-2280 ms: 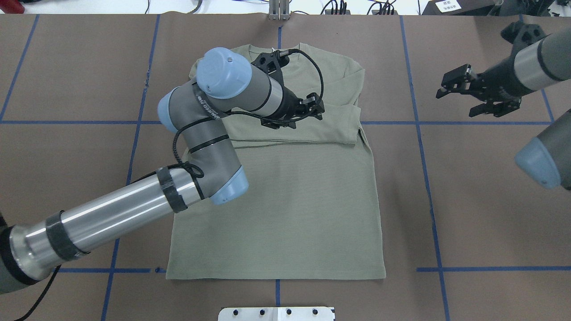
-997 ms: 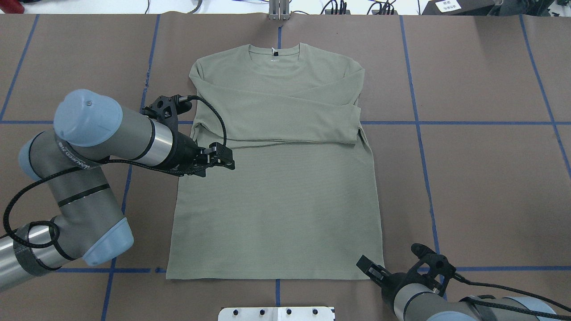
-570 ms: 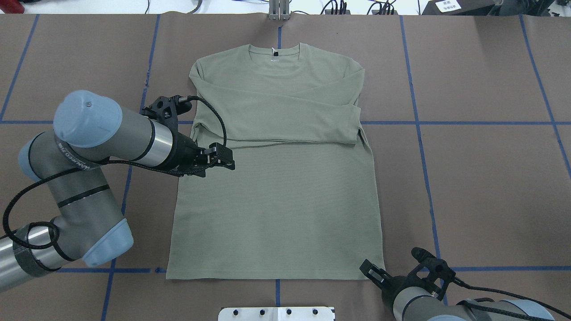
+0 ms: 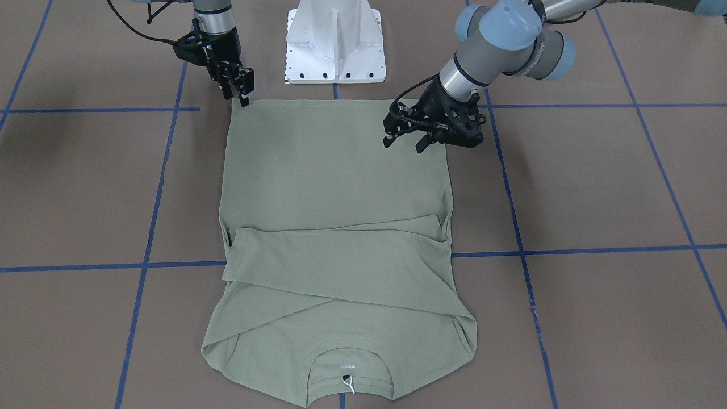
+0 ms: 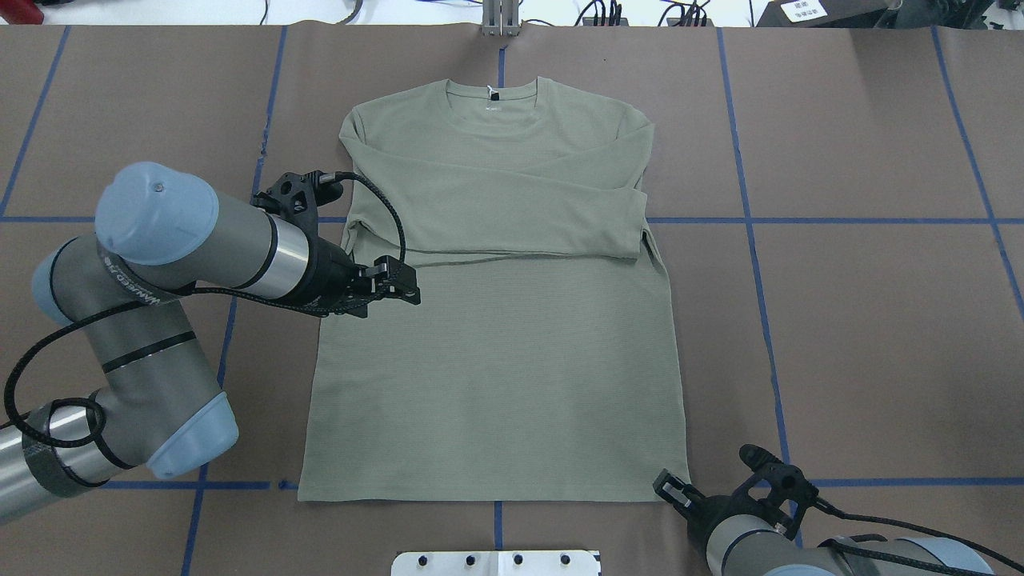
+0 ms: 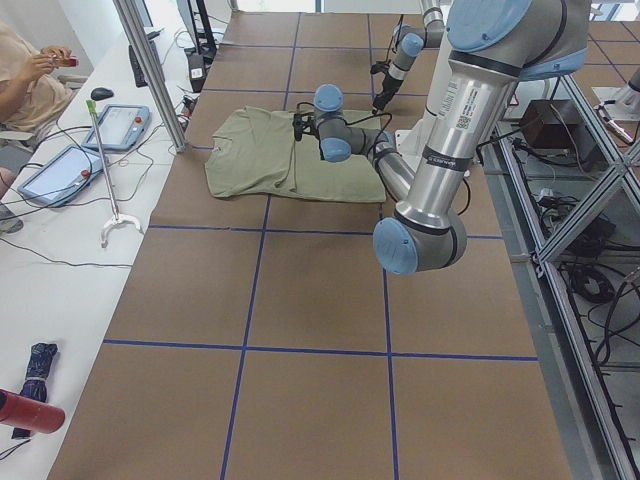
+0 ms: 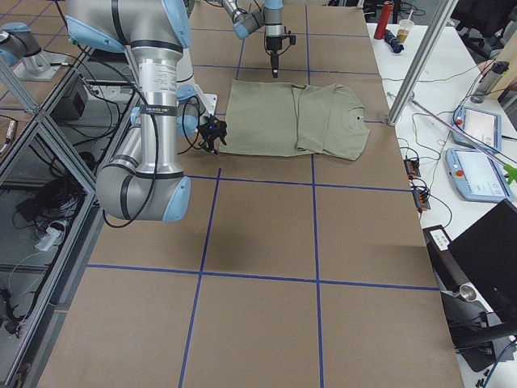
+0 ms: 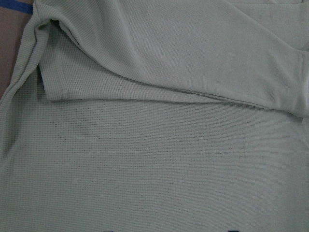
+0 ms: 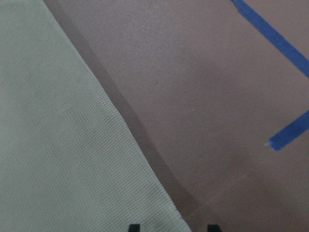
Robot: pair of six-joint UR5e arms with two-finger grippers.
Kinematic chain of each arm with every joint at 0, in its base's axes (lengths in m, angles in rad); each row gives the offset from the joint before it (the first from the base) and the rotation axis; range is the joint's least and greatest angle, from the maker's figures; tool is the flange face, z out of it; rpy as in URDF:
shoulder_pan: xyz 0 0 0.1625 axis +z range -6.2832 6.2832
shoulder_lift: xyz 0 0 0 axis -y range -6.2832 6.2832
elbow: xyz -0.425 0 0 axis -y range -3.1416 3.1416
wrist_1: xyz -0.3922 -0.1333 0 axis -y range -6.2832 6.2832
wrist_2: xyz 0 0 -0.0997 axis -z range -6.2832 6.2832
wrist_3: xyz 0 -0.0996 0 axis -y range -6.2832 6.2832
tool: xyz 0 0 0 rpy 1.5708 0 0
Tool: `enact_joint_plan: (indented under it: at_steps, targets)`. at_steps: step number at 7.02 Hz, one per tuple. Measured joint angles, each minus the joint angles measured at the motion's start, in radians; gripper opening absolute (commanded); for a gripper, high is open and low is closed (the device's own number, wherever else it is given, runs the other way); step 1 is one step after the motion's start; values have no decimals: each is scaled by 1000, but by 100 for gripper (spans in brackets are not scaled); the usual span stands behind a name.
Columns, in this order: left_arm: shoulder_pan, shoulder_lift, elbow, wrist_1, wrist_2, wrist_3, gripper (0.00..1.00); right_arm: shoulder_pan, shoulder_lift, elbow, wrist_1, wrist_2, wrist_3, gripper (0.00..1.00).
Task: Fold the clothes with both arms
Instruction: 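Move the left gripper to the nearest hem corner while the right gripper waits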
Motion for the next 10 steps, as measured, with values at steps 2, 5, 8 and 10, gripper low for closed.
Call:
enact_joint_plan:
  at_steps: [2, 5, 8, 10]
  targets:
    - [0, 11, -8, 1, 0, -1, 84, -2, 3, 6, -10, 1, 0, 0]
    - [109, 87, -79, 13, 105, -175, 83, 2, 2, 61, -12, 4, -2, 0]
    - [367, 296, -238, 66, 390, -370, 81, 4, -1, 96, -13, 7, -2, 0]
    - [446, 350, -281, 142, 436, -445, 78, 3, -1, 97, -13, 8, -2, 0]
